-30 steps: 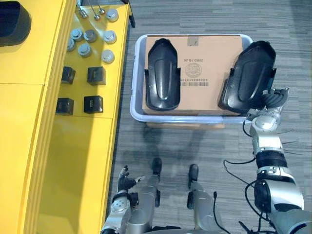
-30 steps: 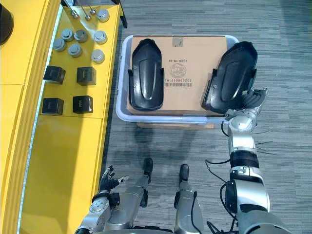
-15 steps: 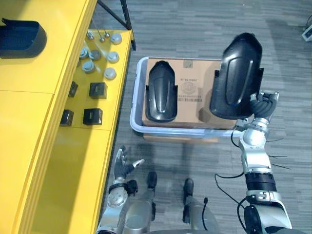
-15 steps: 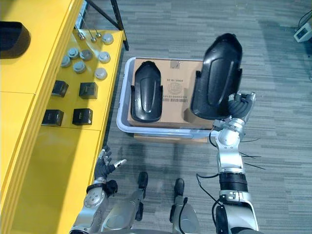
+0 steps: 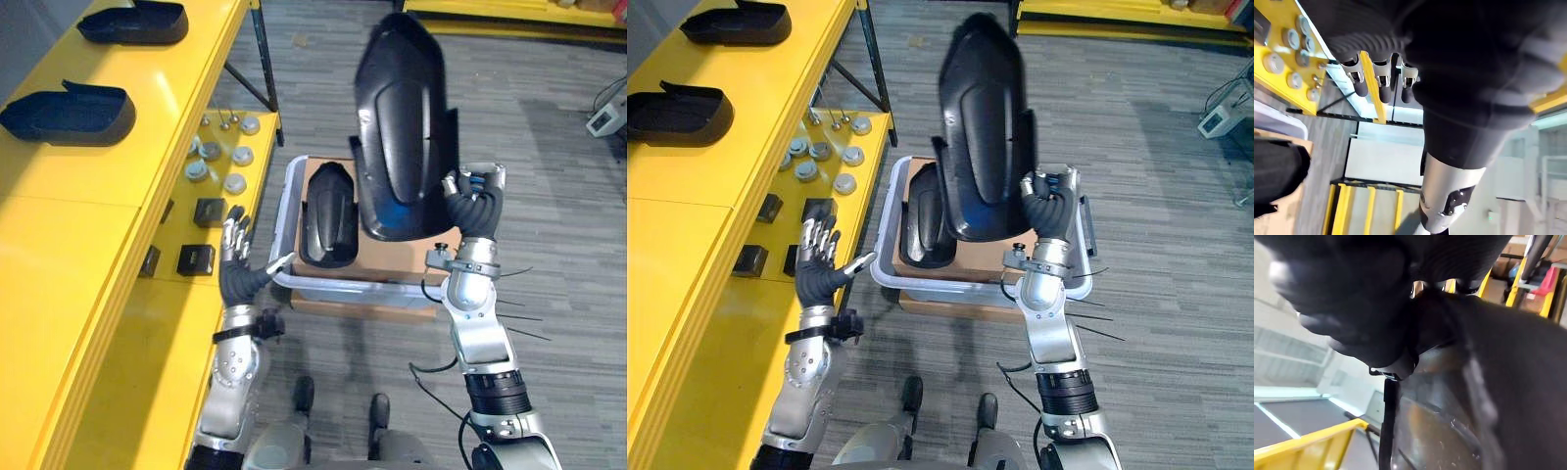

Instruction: Walk over and take plastic housings, then place them on the shelf

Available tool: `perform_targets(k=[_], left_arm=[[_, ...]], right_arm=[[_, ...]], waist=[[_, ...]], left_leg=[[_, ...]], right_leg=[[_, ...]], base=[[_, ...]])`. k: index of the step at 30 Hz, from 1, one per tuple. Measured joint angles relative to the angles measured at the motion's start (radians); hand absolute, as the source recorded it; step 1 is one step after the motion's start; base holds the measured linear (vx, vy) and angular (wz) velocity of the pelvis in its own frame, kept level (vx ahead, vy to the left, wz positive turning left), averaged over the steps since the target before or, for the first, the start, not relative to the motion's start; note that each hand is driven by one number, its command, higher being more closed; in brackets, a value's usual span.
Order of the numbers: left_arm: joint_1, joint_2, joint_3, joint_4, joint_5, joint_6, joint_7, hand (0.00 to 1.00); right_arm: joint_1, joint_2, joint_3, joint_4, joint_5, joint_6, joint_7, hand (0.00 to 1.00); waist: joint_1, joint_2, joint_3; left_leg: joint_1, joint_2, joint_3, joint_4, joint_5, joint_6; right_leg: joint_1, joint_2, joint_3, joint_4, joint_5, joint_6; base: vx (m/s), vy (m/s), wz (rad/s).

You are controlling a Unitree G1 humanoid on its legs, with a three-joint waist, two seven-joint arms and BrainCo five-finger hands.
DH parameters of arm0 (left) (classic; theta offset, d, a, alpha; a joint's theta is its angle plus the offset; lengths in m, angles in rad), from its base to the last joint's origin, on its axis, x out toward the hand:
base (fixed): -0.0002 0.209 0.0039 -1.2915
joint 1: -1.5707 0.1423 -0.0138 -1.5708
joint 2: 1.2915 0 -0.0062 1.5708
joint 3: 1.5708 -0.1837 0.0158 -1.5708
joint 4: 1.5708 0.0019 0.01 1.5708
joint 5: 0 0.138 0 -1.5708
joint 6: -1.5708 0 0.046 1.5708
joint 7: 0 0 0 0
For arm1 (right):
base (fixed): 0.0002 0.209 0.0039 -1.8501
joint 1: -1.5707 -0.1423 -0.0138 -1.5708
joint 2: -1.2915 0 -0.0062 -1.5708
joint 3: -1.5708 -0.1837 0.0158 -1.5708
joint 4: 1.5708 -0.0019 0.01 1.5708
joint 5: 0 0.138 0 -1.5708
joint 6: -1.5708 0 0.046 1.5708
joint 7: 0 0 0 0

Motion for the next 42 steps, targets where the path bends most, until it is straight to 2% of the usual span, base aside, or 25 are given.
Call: perform_targets(k=[5, 10, 14, 15, 23, 24, 30, 34, 39, 42], left_arm=[[-0.054, -0.005, -0.055, 0.008, -0.006, 0.025, 0.017, 0.0], [-0.112, -0.004, -0.1, 0.075, -0.004, 0.082, 0.02, 0.0], [-0.127, -0.001, -0.114, 0.079, -0.007, 0.101, 0.037, 0.0], [-0.127, 0.001, -0.115, 0.08, -0.01, 0.103, 0.04, 1.0], [-0.134, 0.009, -0.116, 0.125, -0.049, 0.124, 0.061, 1.0], [-0.134, 0.01, -0.113, 0.125, -0.049, 0.125, 0.065, 1.0], [-0.133, 0.031, -0.107, 0.153, -0.049, 0.135, 0.066, 1.0], [-0.133, 0.037, -0.103, 0.153, -0.046, 0.142, 0.066, 1.0], [-0.124, 0.037, -0.069, 0.152, 0.007, 0.144, 0.064, 1.0], [-0.101, 0.025, -0.031, 0.146, 0.051, 0.144, 0.061, 1.0]], right_arm=[[0.001, 0.041, 0.087, -0.054, -0.018, -0.004, 0.018, 1.0], [0.028, 0.079, 0.19, -0.064, -0.027, -0.018, 0.039, 1.0], [0.036, 0.081, 0.229, -0.064, -0.028, -0.019, 0.056, 1.0], [0.037, 0.08, 0.231, -0.064, -0.029, -0.019, 0.062, 1.0], [0.056, 0.046, 0.282, -0.062, -0.062, -0.022, 0.065, 1.0], [0.058, 0.035, 0.29, -0.062, -0.062, -0.026, 0.065, 0.0], [0.103, 0.001, 0.308, -0.052, -0.05, -0.06, 0.083, 0.0], [0.11, -0.016, 0.307, -0.05, 0.008, -0.065, 0.105, 0.0], [0.109, -0.025, 0.288, -0.057, 0.068, -0.069, 0.127, 0.0], [0.109, -0.033, 0.232, -0.109, 0.112, -0.087, 0.144, 0.0]], waist=[[-0.004, -0.003, -0.024], [-0.005, -0.011, -0.058], [-0.005, -0.02, -0.067], [-0.005, -0.023, -0.071], [-0.006, -0.029, -0.097], [-0.005, -0.029, -0.097], [-0.008, -0.029, -0.125], [-0.008, -0.03, -0.135], [-0.008, -0.031, -0.146], [-0.006, -0.031, -0.146]], left_leg=[[0.005, 0.001, 0.003, -0.006, -0.003, -0.004], [0.011, 0.002, 0.005, -0.006, -0.002, -0.002], [0.011, 0.002, 0.009, -0.006, 0.0, 0.0], [0.012, 0.002, 0.012, -0.006, 0.0, 0.0], [0.018, 0.002, 0.015, -0.003, 0.0, 0.0], [0.02, 0.002, 0.017, -0.004, 0.0, 0.0], [0.022, 0.001, 0.019, -0.007, 0.0, 0.0], [0.03, 0.002, 0.015, -0.007, 0.0, 0.0], [0.038, 0.003, 0.016, -0.007, -0.003, -0.005], [0.039, 0.005, 0.025, -0.007, -0.004, -0.006]], right_leg=[[0.002, 0.001, 0.006, 0.0, 0.0, 0.0], [0.007, 0.002, 0.007, -0.002, 0.0, 0.0], [0.007, 0.001, 0.01, -0.002, 0.001, -0.001], [0.007, 0.001, 0.011, -0.003, 0.001, 0.0], [0.011, 0.001, 0.012, -0.004, 0.001, -0.001], [0.012, 0.001, 0.012, -0.002, 0.001, -0.001], [0.012, 0.0, 0.012, 0.0, 0.0, -0.003], [0.019, 0.001, 0.012, 0.002, -0.003, -0.007], [0.028, 0.002, 0.014, 0.002, -0.003, -0.008], [0.028, 0.002, 0.017, 0.002, -0.003, -0.008]], base=[[-0.03, -0.004, -0.03], [0.0, 0.0, 0.0], [0.0, -0.001, -0.01], [0.0, 0.0, 0.0], [0.0, -0.001, -0.01], [-0.02, -0.005, -0.05], [-0.01, -0.001, -0.01], [0.0, 0.0, 0.0], [0.0, -0.001, 0.01], [0.0, 0.0, 0.0]])
